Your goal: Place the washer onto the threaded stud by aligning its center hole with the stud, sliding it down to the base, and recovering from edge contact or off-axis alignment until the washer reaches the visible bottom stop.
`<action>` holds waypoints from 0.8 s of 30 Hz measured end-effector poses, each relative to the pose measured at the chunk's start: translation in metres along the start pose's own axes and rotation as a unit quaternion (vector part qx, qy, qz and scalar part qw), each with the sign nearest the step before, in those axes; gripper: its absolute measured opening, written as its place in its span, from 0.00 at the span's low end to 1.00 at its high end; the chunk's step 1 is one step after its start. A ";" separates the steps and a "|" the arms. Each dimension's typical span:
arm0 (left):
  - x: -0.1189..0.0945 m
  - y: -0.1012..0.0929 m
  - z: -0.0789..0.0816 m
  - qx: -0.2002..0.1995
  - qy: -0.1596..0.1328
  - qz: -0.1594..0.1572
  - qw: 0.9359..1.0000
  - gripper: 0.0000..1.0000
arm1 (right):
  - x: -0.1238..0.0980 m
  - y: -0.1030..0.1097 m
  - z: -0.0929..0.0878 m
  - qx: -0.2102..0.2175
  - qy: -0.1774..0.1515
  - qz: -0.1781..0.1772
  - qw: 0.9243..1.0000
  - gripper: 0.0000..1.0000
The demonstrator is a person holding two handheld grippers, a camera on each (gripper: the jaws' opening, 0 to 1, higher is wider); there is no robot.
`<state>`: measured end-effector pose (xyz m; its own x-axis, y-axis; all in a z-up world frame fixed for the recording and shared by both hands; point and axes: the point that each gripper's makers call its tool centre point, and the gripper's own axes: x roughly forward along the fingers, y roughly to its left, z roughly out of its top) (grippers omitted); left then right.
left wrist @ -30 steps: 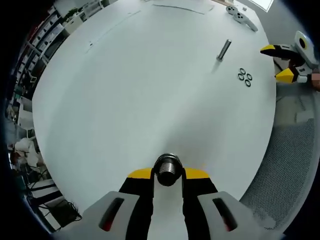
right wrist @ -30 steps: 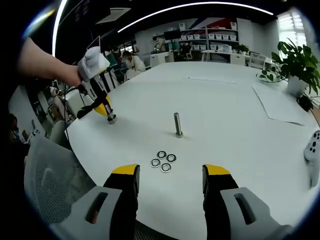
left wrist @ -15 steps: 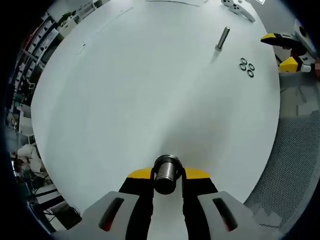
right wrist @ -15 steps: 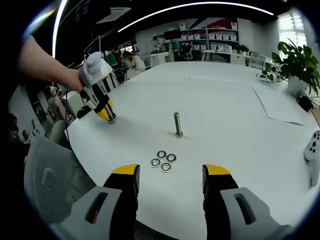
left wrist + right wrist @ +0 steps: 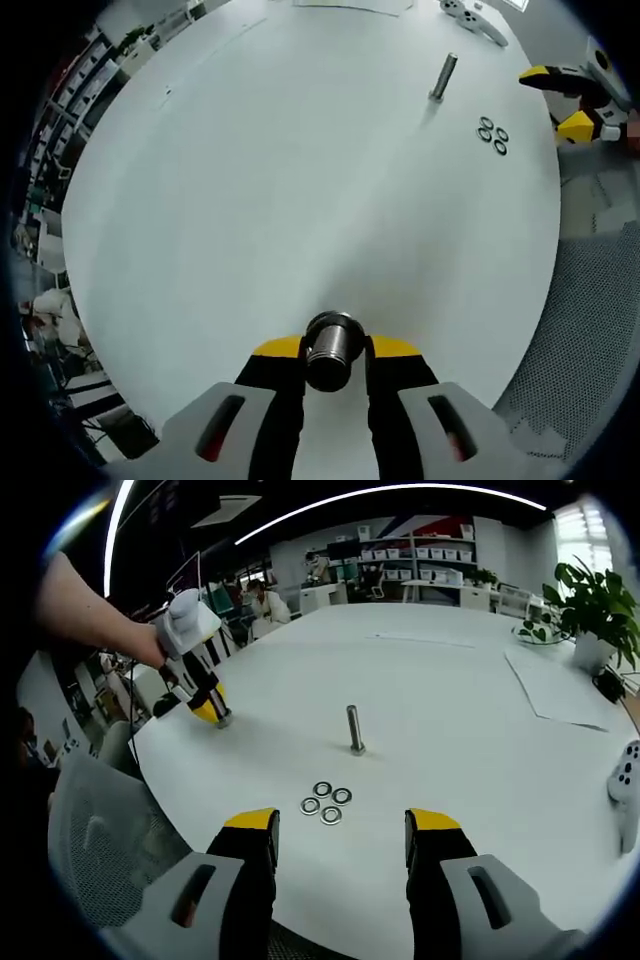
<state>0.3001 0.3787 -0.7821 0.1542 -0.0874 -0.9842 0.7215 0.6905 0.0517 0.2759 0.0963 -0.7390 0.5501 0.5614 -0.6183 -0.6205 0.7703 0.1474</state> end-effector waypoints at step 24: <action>-0.028 0.005 -0.007 -0.081 -0.123 0.066 0.987 0.30 | 0.002 0.003 -0.003 -0.009 0.009 0.004 1.000 0.53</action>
<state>0.2946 0.3894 -0.7556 0.4126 -0.1464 -0.8991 0.5698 0.8115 0.1294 0.2735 0.0984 -0.7417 0.5348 0.5618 -0.6311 -0.6345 0.7603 0.1391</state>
